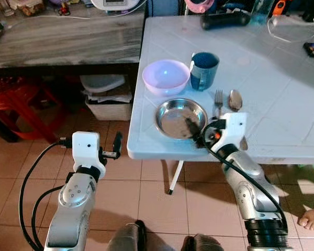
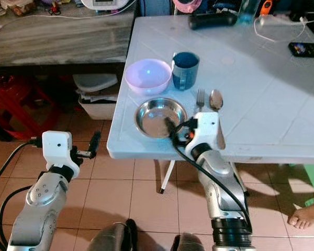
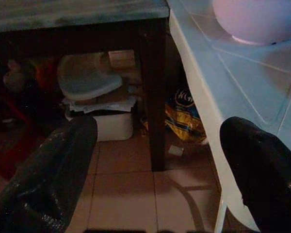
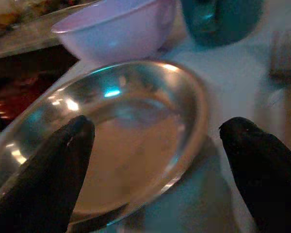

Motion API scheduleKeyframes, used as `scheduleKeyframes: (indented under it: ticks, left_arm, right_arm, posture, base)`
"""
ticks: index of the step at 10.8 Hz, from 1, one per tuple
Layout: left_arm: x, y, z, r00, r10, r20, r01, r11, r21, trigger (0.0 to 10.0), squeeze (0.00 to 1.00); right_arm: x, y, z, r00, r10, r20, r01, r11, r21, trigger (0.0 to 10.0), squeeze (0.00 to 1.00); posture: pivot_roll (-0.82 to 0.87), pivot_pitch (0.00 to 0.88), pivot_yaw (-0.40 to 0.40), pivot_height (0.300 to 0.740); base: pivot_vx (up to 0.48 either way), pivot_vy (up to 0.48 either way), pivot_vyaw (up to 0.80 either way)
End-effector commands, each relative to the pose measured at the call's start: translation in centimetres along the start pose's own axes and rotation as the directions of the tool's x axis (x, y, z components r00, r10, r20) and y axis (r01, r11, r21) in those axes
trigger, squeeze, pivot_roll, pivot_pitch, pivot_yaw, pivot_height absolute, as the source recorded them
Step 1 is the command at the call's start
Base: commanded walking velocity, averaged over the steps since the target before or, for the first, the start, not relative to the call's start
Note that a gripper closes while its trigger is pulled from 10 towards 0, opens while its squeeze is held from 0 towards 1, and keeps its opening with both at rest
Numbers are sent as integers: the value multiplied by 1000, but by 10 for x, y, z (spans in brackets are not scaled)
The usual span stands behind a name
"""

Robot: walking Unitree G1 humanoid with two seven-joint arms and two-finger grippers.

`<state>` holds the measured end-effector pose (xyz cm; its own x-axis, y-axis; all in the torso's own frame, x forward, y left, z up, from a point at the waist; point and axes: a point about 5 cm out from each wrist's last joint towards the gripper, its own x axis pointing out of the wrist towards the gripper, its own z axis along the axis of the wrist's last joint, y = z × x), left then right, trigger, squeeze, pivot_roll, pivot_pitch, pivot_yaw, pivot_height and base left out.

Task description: Setting the table

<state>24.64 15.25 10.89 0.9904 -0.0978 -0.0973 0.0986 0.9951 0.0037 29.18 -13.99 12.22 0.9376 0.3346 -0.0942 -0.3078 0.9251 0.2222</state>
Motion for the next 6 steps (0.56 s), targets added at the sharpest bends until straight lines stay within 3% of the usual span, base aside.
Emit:
scheduleKeyframes:
  ticks: [1, 2, 3, 4, 6]
  left_arm:
    - [-2, 2, 3, 1000, 3, 2, -3, 1000, 15, 10000, 0]
    - [-2, 2, 3, 1000, -3, 2, 3, 1000, 14, 10000, 0]
    - [-4, 2, 3, 999, -47, 1, 47, 999, 24, 10000, 0]
    - [-6, 4, 1, 998, -63, -7, 63, 997, 34, 10000, 0]
    - [-6, 8, 0, 998, -67, -13, 67, 997, 39, 10000, 0]
  right_arm:
    - [3, 7, 0, 999, 48, -15, -48, 999, 14, 10000, 0]
    - [3, 7, 0, 999, 51, -18, -51, 999, 13, 9608, 0]
    - [3, 5, 0, 999, 50, -18, -49, 999, 21, 3020, 0]
    - [3, 3, 0, 999, 35, -20, -34, 999, 23, 784, 0]
    - [2, -7, -3, 999, -28, -46, 31, 997, 71, 1059, 0]
  posture:
    - [24, 163, 90, 740]
    - [23, 161, 89, 740]
    - [20, 159, 87, 740]
    - [19, 160, 88, 740]
    - [19, 158, 87, 740]
  base:
    - [0, 0, 0]
    - [0, 0, 0]
    - [0, 0, 0]
    - [0, 0, 0]
    - [0, 0, 0]
